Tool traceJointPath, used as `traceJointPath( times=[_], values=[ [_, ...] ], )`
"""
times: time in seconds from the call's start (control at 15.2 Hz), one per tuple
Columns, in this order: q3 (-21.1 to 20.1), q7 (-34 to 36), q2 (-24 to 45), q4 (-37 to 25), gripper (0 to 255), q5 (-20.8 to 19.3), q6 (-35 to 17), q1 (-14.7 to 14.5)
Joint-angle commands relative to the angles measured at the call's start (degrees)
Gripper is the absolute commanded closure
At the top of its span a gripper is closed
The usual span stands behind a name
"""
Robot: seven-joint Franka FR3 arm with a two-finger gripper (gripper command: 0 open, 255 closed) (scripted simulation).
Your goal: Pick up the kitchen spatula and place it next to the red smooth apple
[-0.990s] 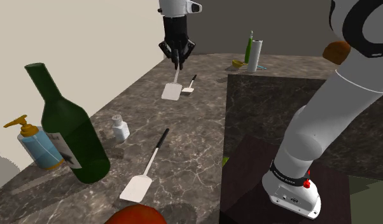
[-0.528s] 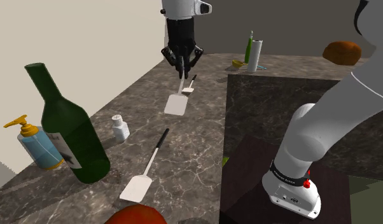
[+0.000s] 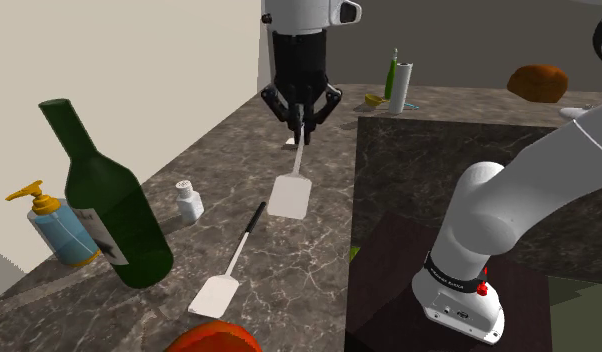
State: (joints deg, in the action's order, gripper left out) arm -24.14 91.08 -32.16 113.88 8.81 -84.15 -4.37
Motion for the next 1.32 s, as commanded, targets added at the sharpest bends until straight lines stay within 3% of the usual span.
traceJointPath(
  times=[0.0, 0.73, 1.25],
  values=[
    [-1.35, 2.17, -2.17, 1.10, 255, 1.51, 0.81, -1.09],
    [-11.50, 16.19, -7.60, -0.52, 255, 9.73, 5.20, -5.57],
    [-12.48, 15.52, -10.00, 7.08, 255, 11.21, -0.16, -6.58]
  ],
)
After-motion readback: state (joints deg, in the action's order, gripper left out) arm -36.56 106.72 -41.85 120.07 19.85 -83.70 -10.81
